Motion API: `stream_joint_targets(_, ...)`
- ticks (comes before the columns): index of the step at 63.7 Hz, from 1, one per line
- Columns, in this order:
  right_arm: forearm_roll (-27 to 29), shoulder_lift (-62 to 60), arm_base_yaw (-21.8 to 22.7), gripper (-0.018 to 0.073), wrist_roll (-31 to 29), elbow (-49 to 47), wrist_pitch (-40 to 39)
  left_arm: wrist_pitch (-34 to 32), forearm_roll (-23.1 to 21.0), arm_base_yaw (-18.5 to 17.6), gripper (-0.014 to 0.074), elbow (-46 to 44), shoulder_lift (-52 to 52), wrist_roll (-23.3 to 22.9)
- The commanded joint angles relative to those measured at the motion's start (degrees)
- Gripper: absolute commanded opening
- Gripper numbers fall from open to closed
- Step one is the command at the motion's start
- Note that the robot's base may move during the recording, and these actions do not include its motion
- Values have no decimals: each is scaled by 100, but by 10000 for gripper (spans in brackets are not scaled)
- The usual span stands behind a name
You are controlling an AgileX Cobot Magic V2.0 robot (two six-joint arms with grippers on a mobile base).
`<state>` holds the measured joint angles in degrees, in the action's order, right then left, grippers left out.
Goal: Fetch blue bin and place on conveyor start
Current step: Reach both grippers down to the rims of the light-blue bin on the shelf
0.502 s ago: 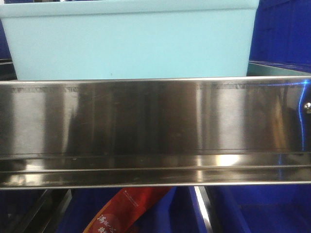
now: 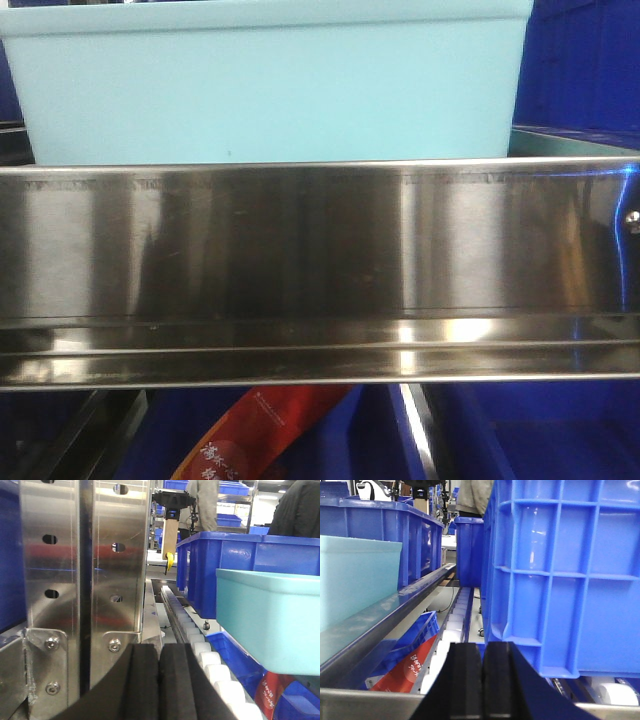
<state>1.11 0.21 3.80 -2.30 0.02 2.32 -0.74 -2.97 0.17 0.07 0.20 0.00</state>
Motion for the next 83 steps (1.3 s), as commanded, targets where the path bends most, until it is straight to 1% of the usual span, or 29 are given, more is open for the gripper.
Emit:
stream_joint_targets(1, 17, -21, 32, -158, -24, -2, -60, -126, 14, 12, -111, -7, -20, -34)
stream_joint_targets(19, 2, -21, 32, -158, -24, -2, -60, -126, 14, 12, -111, -7, -20, -34)
stream_joint_targets(25, 2, -21, 32, -158, -24, -2, -136, -195, 74, 12, -111, -7, -20, -34)
stream_joint_targets(32, 2, -21, 32, -158, -24, -2, -385, -47, 84, 12, -111, -7, -20, -34)
stream_joint_targets(37, 2, -21, 32, -158, -24, -156, -330, 13, 119, 12, -111, -208, -20, 0)
stream_joint_targets(42, 2, -21, 32, -158, -24, -516, 10, 273, 369, 12, -111, -568, -20, 0)
stream_joint_targets(44, 2, -21, 32, -158, -24, -727, 221, 438, 508, 12, -111, -713, -20, 0)
stream_joint_targets(48, 2, -21, 32, -158, -24, -1037, 691, 838, 632, 12, -111, -1016, -20, 0)
stream_joint_targets(54, 2, -21, 32, -158, -24, -1608, 1281, 1315, 642, 12, -111, -1492, 104, 0)
stream_joint_targets(58, 2, 140, 32, -158, -24, -1935, 1534, 1468, 631, 12, -111, -1816, 294, 0)
stream_joint_targets(70, 2, 923, 32, -158, -24, -2834, 2140, 1905, 631, 12, -111, -2898, 1417, 0)
stream_joint_targets(83, 17, 2195, 32, -158, -24, -4040, 2942, 3028, 631, 12, -111, -4345, 2857, 0)
